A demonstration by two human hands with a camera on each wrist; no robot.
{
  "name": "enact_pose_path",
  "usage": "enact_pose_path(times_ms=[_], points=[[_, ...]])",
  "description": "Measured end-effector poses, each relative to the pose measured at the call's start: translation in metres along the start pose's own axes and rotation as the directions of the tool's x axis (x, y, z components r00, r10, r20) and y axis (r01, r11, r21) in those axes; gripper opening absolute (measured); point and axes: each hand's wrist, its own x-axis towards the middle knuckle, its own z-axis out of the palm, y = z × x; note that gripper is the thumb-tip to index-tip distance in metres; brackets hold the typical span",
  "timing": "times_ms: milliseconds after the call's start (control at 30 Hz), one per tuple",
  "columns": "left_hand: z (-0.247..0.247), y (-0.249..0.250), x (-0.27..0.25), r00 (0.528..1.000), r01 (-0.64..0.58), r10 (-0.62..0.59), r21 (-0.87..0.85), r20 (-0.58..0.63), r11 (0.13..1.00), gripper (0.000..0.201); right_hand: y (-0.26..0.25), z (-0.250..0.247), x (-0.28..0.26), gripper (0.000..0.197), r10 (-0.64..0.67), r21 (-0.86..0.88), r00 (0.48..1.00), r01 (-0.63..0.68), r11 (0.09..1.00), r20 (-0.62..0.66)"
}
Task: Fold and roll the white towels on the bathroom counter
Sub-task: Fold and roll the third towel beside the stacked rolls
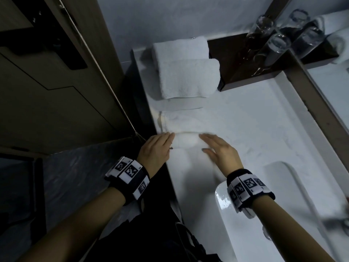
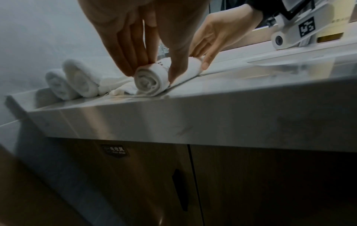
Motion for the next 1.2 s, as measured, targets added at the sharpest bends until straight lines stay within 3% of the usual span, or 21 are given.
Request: enact_pose_path(times_ms=[67, 167, 267, 367, 533, 567, 667, 733, 800, 900, 967, 1033, 1133, 1200], points=[[-0.002, -0.003, 0.008, 0.992, 0.048, -0.046, -0.015, 0.119, 0.999, 0.062, 0.002, -0.003, 0.013, 0.039, 0.051, 0.013, 0.996, -0.052, 0.999, 0.070], [0.001, -0.012, 0.022, 0.933, 0.201, -0.170, -0.068, 0.319, 0.977, 0.056, 0.006, -0.012, 0.034, 0.035, 0.107, 0.158, 0.977, -0.137, 0.978, 0.183], [0.000, -0.023, 0.027, 0.937, 0.279, -0.200, -0.268, 0.285, 0.922, 0.041, 0.007, -0.015, 0.048, 0.033, 0.132, 0.248, 0.960, -0.194, 0.949, 0.247], [0.001, -0.033, 0.026, 0.933, 0.357, -0.277, -0.481, 0.232, 0.801, 0.036, 0.006, -0.011, 0.053, 0.030, 0.260, 0.380, 0.951, -0.306, 0.873, 0.169], [0.005, -0.043, 0.039, 0.888, 0.450, -0.393, -0.622, 0.238, 0.640, 0.033, -0.006, 0.002, 0.067, 0.036, 0.494, 0.478, 0.866, -0.470, 0.742, 0.085], [0.005, -0.045, 0.044, 0.878, 0.469, -0.406, -0.623, 0.253, 0.626, 0.031, -0.010, 0.004, 0.071, 0.039, 0.518, 0.447, 0.853, -0.486, 0.751, 0.057], [0.004, -0.051, 0.055, 0.839, 0.525, -0.463, -0.650, 0.286, 0.550, 0.026, -0.018, 0.012, 0.080, 0.049, 0.500, 0.032, 0.845, -0.504, 0.863, -0.191], [0.004, -0.054, 0.059, 0.829, 0.530, -0.478, -0.684, 0.291, 0.501, 0.017, -0.023, 0.011, 0.082, 0.040, 0.413, 0.056, 0.864, -0.415, 0.908, -0.287], [0.002, -0.055, 0.064, 0.830, 0.535, -0.473, -0.662, 0.295, 0.525, 0.016, -0.020, 0.011, 0.077, 0.029, 0.280, 0.106, 0.923, -0.261, 0.960, -0.266], [-0.001, -0.059, 0.075, 0.846, 0.529, -0.460, -0.540, 0.270, 0.655, 0.021, -0.008, 0.006, 0.069, 0.051, 0.189, 0.059, 0.976, -0.183, 0.981, -0.105], [-0.003, -0.059, 0.082, 0.880, 0.474, -0.428, -0.459, 0.208, 0.751, 0.020, -0.002, 0.003, 0.070, 0.058, 0.213, 0.116, 0.977, -0.209, 0.971, -0.023], [-0.004, -0.057, 0.087, 0.911, 0.410, -0.374, -0.470, 0.174, 0.782, 0.017, -0.001, 0.000, 0.078, 0.052, 0.265, 0.212, 0.964, -0.258, 0.943, -0.009], [-0.005, -0.048, 0.081, 0.961, 0.262, -0.203, -0.370, 0.190, 0.891, 0.027, -0.003, -0.005, 0.092, 0.046, 0.319, 0.310, 0.948, -0.306, 0.900, 0.008], [-0.005, -0.048, 0.072, 0.975, 0.204, -0.166, -0.304, 0.145, 0.931, 0.033, -0.002, -0.009, 0.098, 0.046, 0.339, 0.332, 0.940, -0.332, 0.883, 0.040]])
